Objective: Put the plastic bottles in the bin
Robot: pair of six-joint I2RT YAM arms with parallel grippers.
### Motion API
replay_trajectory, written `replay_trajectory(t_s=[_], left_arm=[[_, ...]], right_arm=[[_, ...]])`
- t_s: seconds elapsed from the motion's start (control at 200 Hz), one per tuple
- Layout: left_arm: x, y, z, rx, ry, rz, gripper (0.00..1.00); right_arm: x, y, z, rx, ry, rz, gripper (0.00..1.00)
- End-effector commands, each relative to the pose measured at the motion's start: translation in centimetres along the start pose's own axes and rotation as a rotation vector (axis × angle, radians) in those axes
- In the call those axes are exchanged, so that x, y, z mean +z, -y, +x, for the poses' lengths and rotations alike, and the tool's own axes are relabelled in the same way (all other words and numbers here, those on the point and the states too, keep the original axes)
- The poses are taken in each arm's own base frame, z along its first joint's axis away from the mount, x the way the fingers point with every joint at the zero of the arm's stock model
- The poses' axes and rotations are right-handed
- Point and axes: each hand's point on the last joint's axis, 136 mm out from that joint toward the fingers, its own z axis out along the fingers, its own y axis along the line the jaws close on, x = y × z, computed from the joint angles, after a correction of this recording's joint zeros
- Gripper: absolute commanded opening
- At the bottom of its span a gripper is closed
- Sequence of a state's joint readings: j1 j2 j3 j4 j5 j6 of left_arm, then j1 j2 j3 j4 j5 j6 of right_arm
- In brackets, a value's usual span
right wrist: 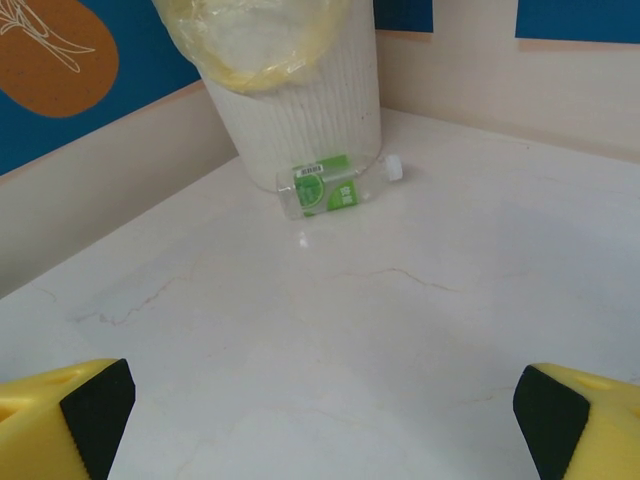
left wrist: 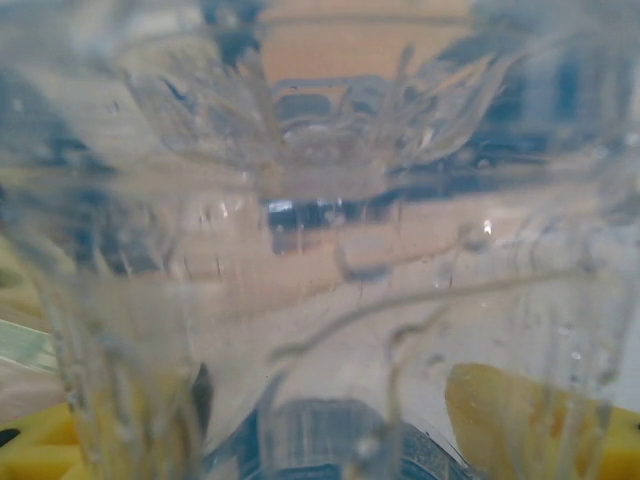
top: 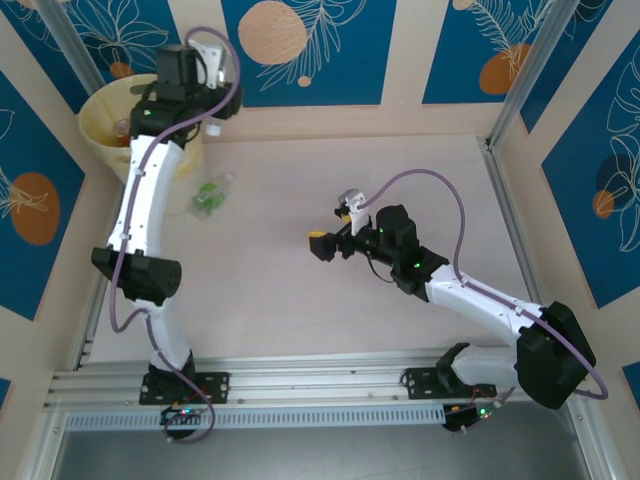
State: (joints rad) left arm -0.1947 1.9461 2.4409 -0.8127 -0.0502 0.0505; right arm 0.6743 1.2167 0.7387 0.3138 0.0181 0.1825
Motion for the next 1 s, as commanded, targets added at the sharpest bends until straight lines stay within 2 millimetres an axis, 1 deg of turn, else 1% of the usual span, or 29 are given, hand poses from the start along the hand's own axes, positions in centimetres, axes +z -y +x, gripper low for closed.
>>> replay_trajectory(t_s=[0.0, 0.08, 0.14, 0.21, 0.255, 0.33, 0.405, 0.455, 0.525, 0.57, 0.64, 0.665, 0.755, 0.81, 0.87, 0.93, 0.995], left_arm=[[0.5, -3.2, -0.9, -0.031, 0.019, -0.08, 0.48], [0.2, -6.0, -2.2, -0.06, 0.061, -0.133, 0.48], [0.2, -8.5, -2.4, -0.09, 0.075, -0.179, 0.48], [0.2, -11.5, -2.0, -0.119, 0.075, -0.236, 0.48], [0.3, -12.9, -1.6, -0.141, 0.074, -0.255, 0.48], [0.9, -14.5, -0.9, -0.178, 0.067, -0.264, 0.48], [2.2, -15.2, 0.0, -0.193, 0.052, -0.257, 0.48], [3.0, -16.3, 0.9, -0.206, 0.036, -0.287, 0.48], [3.4, -18.2, 2.1, -0.239, 0.015, -0.337, 0.48], [3.4, -19.5, 2.9, -0.255, -0.002, -0.372, 0.48], [2.4, -21.5, 3.7, -0.256, -0.013, -0.453, 0.47], [2.4, -22.3, 4.3, -0.244, -0.025, -0.486, 0.47], [1.6, -24.4, 4.6, -0.173, -0.048, -0.586, 0.47], [1.2, -25.3, 4.8, -0.132, -0.062, -0.625, 0.47], [1.1, -26.0, 5.0, -0.124, -0.067, -0.627, 0.48], [1.6, -26.6, 5.6, -0.108, -0.089, -0.637, 0.49], [2.4, -26.9, 6.6, -0.079, -0.127, -0.647, 0.52]], right_arm=[[-0.1, -0.6, -1.1, -0.005, 0.025, -0.013, 1.0], [-0.2, -0.6, -0.9, -0.005, 0.022, -0.008, 1.0], [-0.3, -0.6, -0.7, -0.005, 0.02, -0.003, 1.0], [-0.5, -0.5, -0.5, -0.005, 0.02, 0.002, 1.0], [-0.5, -0.5, -0.3, -0.002, 0.018, 0.006, 1.0], [-0.6, -0.4, -0.3, -0.001, 0.018, 0.009, 1.0], [-0.5, -0.4, -0.2, 0.001, 0.015, 0.009, 1.0], [-0.4, -0.4, -0.2, 0.004, 0.015, 0.008, 1.0], [-0.4, -0.5, -0.2, 0.006, 0.014, 0.007, 1.0], [-0.4, -0.5, -0.1, 0.006, 0.007, 0.01, 1.0], [-0.3, -0.4, 0.1, 0.008, -0.001, 0.017, 1.0], [-0.3, -0.4, 0.2, 0.01, -0.003, 0.017, 1.0], [-0.1, -0.4, 0.3, 0.011, -0.007, 0.014, 1.0], [0.1, -0.5, 0.4, 0.013, -0.012, 0.011, 1.0], [0.3, -0.5, 0.4, 0.016, -0.016, 0.01, 1.0], [0.6, -0.6, 0.4, 0.015, -0.018, 0.007, 1.0], [0.8, -0.8, 0.4, 0.012, -0.021, 0.001, 1.0]])
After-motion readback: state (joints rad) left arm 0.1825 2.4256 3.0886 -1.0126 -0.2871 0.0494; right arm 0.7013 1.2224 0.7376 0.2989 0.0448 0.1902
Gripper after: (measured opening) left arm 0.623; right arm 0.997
